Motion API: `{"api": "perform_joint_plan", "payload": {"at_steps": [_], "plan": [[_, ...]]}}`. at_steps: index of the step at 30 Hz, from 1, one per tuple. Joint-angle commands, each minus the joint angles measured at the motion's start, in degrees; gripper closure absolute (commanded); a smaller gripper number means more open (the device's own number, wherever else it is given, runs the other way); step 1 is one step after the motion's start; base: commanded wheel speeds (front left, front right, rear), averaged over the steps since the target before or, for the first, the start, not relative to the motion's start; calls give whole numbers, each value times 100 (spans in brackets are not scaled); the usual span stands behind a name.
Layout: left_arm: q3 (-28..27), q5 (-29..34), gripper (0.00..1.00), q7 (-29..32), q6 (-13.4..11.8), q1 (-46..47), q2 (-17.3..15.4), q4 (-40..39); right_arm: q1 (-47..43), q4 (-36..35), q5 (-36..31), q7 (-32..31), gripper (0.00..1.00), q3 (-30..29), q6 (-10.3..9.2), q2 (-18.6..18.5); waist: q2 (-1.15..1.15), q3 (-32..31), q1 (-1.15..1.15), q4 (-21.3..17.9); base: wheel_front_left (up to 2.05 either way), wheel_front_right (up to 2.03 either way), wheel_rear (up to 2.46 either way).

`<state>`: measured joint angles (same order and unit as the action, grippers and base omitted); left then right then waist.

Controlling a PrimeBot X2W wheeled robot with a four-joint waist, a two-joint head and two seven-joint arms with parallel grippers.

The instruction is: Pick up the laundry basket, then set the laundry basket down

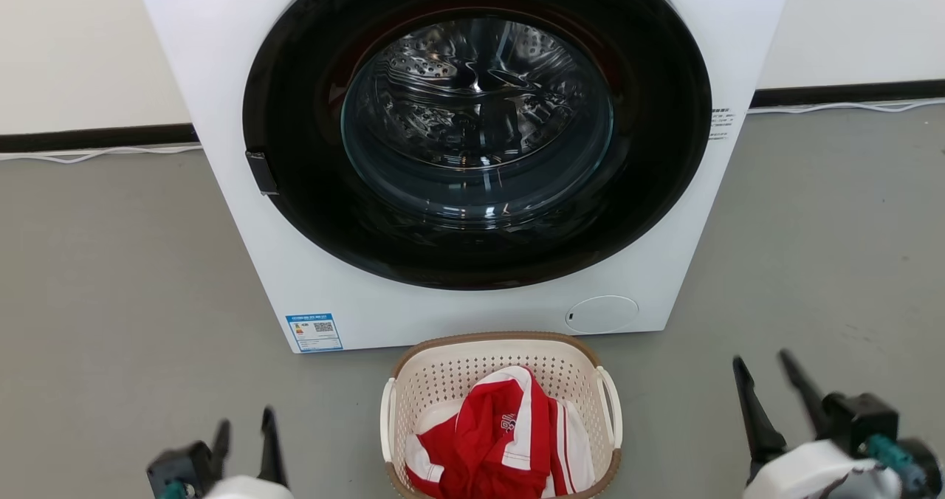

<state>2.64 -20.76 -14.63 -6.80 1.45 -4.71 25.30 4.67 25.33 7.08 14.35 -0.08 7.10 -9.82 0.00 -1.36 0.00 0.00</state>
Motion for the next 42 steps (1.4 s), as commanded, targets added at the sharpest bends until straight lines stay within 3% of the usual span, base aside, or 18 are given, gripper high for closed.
{"api": "perform_joint_plan", "payload": {"at_steps": [1,9,13,42], "plan": [[3,-1,100,1,0,-8,10,46,-15,39,1,-2,100,7,-2,18,0,0,0,1,0,0,0],[-79,-411,100,152,84,22,37,45,5,50,484,-168,100,-69,0,78,0,-6,13,1,0,0,0],[-98,-642,100,210,130,30,41,0,-3,-1,763,-220,100,-73,2,99,0,10,1,1,0,0,0],[-296,-2305,100,685,461,137,78,-297,25,-306,2746,-679,100,-201,11,251,0,49,0,0,0,0,0]]}}
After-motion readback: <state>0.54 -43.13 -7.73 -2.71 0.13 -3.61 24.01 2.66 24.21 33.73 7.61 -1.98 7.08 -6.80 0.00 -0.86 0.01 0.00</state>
